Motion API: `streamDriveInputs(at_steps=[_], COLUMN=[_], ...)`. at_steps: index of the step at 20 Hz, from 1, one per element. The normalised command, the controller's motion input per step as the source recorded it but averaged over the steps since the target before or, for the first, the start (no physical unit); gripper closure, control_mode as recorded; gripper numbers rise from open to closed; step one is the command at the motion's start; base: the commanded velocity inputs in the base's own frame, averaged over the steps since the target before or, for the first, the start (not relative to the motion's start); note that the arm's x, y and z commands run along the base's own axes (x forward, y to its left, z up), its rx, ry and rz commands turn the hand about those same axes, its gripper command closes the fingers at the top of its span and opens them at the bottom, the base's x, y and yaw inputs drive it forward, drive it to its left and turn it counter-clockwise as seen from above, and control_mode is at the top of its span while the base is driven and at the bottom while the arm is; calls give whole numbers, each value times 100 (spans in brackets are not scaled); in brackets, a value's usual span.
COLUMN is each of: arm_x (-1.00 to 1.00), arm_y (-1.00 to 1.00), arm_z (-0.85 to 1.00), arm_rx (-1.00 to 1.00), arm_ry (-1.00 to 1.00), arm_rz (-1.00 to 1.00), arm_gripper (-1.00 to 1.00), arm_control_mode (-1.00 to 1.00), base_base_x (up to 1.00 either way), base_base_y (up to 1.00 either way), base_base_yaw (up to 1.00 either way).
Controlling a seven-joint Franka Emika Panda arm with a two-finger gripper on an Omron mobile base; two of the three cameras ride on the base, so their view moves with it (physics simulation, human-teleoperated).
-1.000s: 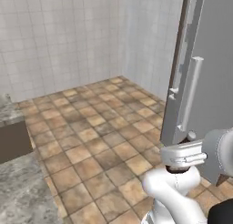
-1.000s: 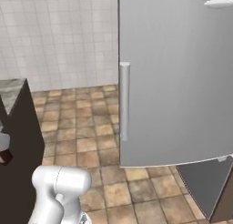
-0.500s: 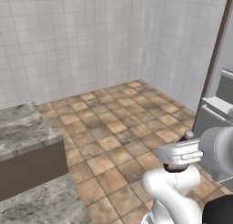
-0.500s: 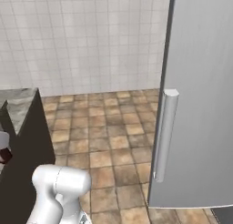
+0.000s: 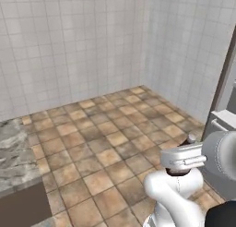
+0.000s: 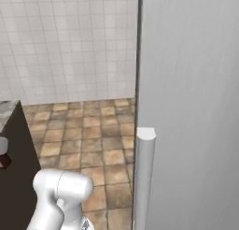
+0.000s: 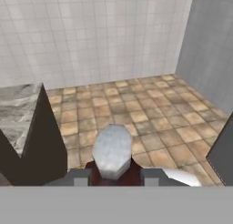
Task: Place the ketchup and ketchup from the counter to the top shelf of the fridge. If the existing items in the fridge are on the top shelf, move them to other shelves.
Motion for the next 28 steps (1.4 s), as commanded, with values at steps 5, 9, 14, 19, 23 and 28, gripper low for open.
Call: streamDriveInputs(at_steps=[5,9,14,19,23,28], arm_x=[0,0,0,0,0,0], arm_y=[0,0,0,0,0,0], arm_z=[0,0,0,0,0,0], arm_rx=[0,0,0,0,0,0], arm_ry=[0,0,0,0,0,0], arm_rz=[0,0,0,0,0,0], arm_gripper=[100,100,100,100,100,100], arm_control_mode=[100,100,100,100,100,100], base_base_x=[100,100,100,100,74,44], base_base_y=[-7,9,9,1,6,9], base_base_yaw=[0,0,0,-16,-59,-72])
